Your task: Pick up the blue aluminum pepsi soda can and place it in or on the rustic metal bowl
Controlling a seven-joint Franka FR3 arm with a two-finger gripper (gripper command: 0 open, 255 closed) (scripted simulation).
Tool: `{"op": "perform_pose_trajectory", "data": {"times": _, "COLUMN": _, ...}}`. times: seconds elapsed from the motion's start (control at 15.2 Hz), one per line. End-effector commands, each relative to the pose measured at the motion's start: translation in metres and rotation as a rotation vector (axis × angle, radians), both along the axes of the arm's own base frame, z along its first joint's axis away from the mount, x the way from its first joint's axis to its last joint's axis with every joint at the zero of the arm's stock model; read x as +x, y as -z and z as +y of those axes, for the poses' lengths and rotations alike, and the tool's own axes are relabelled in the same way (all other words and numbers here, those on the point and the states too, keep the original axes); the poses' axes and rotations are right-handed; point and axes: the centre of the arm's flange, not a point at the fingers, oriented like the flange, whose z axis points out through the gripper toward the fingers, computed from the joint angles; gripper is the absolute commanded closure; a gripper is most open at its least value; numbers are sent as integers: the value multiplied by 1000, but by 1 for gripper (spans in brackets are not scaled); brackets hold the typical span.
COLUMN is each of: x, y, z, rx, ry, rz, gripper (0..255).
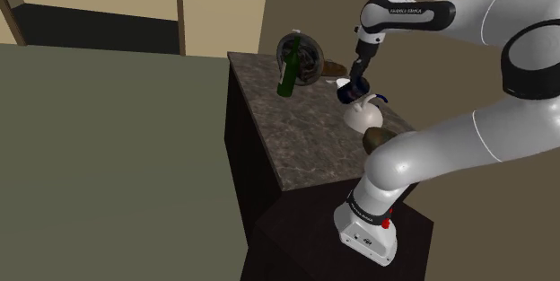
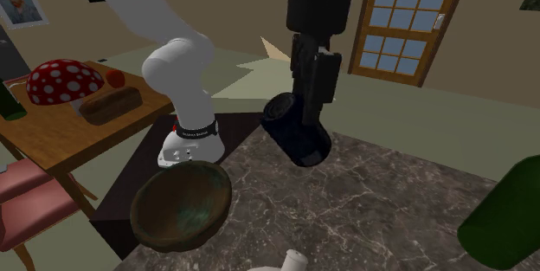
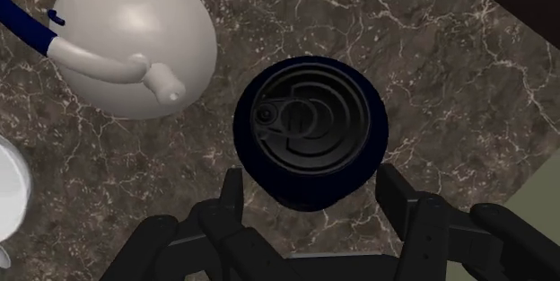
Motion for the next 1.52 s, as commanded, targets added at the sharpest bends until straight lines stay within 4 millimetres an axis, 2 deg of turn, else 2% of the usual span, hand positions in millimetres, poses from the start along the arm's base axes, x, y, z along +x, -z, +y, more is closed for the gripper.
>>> {"op": "perform_pose_trajectory", "data": {"times": 0.0, "x": -27, "y": 0, "z": 0, "rx": -1, "ry": -1, "rz": 0, "gripper": 255}}
{"op": "perform_pose_trajectory", "data": {"times": 0.73, "x": -171, "y": -15, "z": -13, "rx": -1, "ry": -1, "rz": 0, "gripper": 255}}
{"op": "perform_pose_trajectory", "data": {"times": 0.79, "x": -194, "y": -18, "z": -15, "rx": -1, "ry": -1, "rz": 0, "gripper": 255}}
{"op": "perform_pose_trajectory", "data": {"times": 1.45, "x": -194, "y": 35, "z": -15, "rx": -1, "ry": -1, "rz": 0, "gripper": 255}}
